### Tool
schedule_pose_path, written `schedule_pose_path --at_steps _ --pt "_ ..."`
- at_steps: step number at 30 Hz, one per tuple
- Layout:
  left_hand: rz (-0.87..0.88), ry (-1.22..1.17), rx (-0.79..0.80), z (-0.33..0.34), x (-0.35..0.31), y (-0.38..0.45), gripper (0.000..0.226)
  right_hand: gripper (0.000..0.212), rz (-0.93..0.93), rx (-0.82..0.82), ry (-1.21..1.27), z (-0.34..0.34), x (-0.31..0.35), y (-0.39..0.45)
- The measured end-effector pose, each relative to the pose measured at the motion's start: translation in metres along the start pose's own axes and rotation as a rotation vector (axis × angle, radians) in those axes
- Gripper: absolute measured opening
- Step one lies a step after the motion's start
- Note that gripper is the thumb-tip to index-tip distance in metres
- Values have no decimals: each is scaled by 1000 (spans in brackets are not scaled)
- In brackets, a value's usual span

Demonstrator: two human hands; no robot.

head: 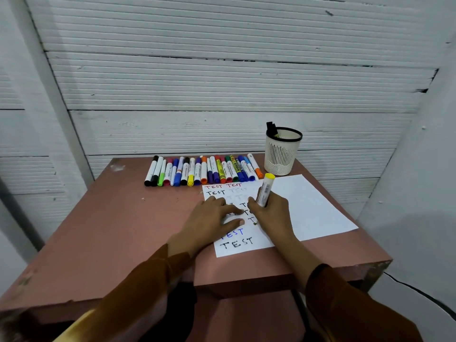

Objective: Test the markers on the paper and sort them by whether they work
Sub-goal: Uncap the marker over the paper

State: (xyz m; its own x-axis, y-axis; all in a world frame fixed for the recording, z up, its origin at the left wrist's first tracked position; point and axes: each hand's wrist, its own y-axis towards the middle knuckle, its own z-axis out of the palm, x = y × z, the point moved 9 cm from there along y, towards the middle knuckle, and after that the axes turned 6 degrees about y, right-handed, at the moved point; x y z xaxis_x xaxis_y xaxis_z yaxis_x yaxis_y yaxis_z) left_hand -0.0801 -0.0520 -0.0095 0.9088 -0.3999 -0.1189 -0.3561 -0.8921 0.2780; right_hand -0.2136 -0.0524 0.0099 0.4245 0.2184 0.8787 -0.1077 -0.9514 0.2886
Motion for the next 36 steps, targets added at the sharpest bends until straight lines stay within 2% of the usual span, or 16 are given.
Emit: schedule_pose_path --at_steps 2,4,7,8,10,12,14,19,23,28,36 --pt "3 -46 -13 -4 -2 -2 38 23 11 -4 21 0 -4 3" --pt "-30 -224 -48 -11 0 -6 34 30 49 7 149 0 -9 7" --pt "-81 -452 -48 -12 5 -9 38 56 157 -55 369 -8 -19 10" --pt "-102 -502 -42 -11 8 -9 41 59 187 -73 435 -10 -22 11" --pt "-130 -579 -101 -14 14 -8 39 46 217 -82 600 -9 -27 15" --pt "-122 -564 -208 -21 20 -6 30 29 253 -54 814 -5 -29 17" --pt "-111 -543 -241 -23 23 -6 29 21 296 -4 949 0 -27 17" --pt "-210 -606 -211 -19 30 -8 36 15 155 57 802 0 -10 14" --pt "-255 -666 -204 -17 34 -9 22 24 92 38 742 -4 -6 13" --pt "-246 -661 -192 -15 32 -7 16 34 63 51 737 -2 -5 14" --pt "-254 -672 -245 -19 37 -8 17 27 45 103 584 3 -5 14"
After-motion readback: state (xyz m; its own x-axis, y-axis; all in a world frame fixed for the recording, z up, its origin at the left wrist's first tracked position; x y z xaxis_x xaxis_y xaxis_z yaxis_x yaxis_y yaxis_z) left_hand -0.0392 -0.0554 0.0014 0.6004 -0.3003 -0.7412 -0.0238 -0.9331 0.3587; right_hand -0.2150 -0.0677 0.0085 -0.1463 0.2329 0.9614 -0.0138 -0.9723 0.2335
